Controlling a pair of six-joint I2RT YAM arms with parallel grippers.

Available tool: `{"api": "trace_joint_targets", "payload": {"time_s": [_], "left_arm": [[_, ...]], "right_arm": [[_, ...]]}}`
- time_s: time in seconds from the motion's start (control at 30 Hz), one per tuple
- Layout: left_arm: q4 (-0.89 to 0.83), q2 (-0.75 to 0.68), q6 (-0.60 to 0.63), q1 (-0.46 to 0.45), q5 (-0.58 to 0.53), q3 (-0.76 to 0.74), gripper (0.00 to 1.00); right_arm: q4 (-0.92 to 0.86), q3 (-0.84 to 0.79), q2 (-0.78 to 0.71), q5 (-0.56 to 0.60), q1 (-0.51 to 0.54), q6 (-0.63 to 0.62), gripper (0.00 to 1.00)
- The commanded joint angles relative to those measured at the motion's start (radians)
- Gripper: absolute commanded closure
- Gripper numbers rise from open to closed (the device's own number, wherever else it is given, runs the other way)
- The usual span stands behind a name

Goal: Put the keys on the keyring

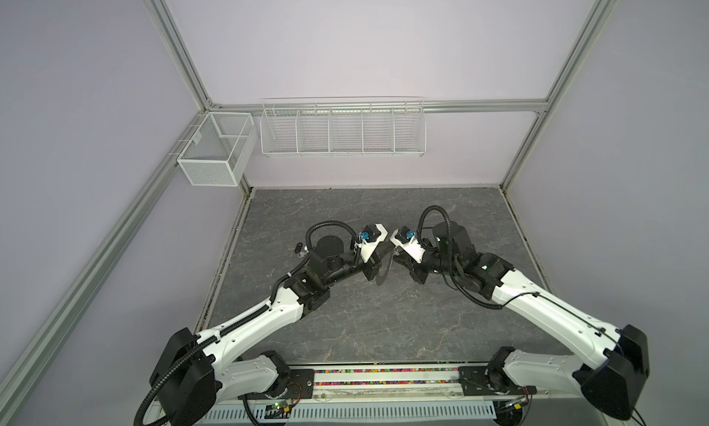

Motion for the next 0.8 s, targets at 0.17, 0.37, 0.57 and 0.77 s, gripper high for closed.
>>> {"api": "trace_joint_targets", "payload": {"time_s": [0.17,0.37,0.57,0.77], "left_arm": [[0.105,0.004,-0.036,0.02,0.078,-0.011,1.0],[0.072,-0.007,-0.017,0.042,0.149,-0.013,1.0],[0.07,-0.007,-0.003,0.045,0.196,-0.016,1.0],[0.064,-0.014,0.051,0.045,0.254,-0.026,1.0]], "right_arm": [[-0.055,0.004,-0.021,-0.015,0.011,-0.086,0.69],[-0.121,-0.036,-0.143,-0.005,-0.016,-0.174,0.46],[-0.178,-0.015,-0.208,-0.184,-0.122,-0.198,0.51],[-0.155,0.05,-0.145,-0.354,-0.158,-0.142,0.65]]}}
